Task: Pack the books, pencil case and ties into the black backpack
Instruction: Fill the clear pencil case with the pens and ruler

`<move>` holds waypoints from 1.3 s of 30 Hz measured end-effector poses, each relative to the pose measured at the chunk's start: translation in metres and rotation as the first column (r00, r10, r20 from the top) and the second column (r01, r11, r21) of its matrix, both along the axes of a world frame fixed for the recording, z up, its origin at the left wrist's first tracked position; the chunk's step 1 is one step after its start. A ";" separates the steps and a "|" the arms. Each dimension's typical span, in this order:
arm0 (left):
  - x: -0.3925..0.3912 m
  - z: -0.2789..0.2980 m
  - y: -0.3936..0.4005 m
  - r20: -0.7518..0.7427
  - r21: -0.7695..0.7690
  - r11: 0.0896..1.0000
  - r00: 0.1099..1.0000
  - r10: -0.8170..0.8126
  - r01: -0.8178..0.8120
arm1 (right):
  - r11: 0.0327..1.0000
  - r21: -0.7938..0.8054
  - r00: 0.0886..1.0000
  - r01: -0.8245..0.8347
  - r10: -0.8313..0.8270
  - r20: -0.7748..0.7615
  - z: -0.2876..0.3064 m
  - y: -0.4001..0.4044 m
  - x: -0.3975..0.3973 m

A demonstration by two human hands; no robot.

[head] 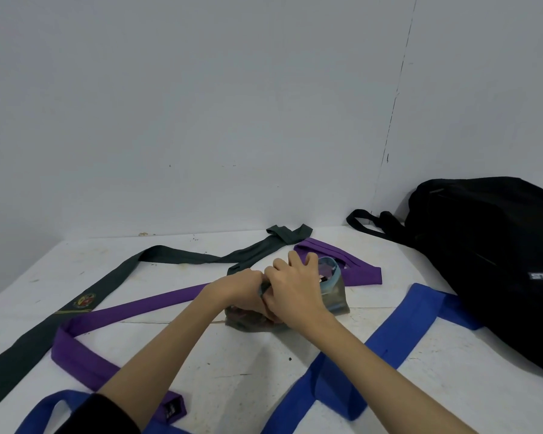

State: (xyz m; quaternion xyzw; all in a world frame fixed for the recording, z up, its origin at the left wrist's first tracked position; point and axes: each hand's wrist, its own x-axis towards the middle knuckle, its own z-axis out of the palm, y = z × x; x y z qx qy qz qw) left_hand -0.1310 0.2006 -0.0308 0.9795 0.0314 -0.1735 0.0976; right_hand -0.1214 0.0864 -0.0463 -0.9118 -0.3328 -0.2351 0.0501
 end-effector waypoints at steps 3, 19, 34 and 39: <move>-0.001 -0.002 0.002 0.008 -0.004 1.000 1.000 -0.011 0.011 | 0.998 -0.051 0.999 0.027 -0.025 0.037 -0.002 -0.001 0.000; -0.004 -0.010 0.012 0.006 -0.139 0.990 1.000 0.000 0.001 | 0.978 -0.155 0.990 0.141 -0.138 0.032 0.030 -0.077 0.053; -0.006 -0.014 0.002 0.050 -0.123 0.992 0.999 -0.008 0.015 | 0.991 -0.068 0.988 0.117 -0.109 0.105 0.016 -0.093 0.062; -0.010 -0.014 0.000 0.051 -0.122 0.992 0.998 -0.026 0.032 | 0.989 0.018 0.983 0.148 -0.149 0.110 0.008 -0.094 0.068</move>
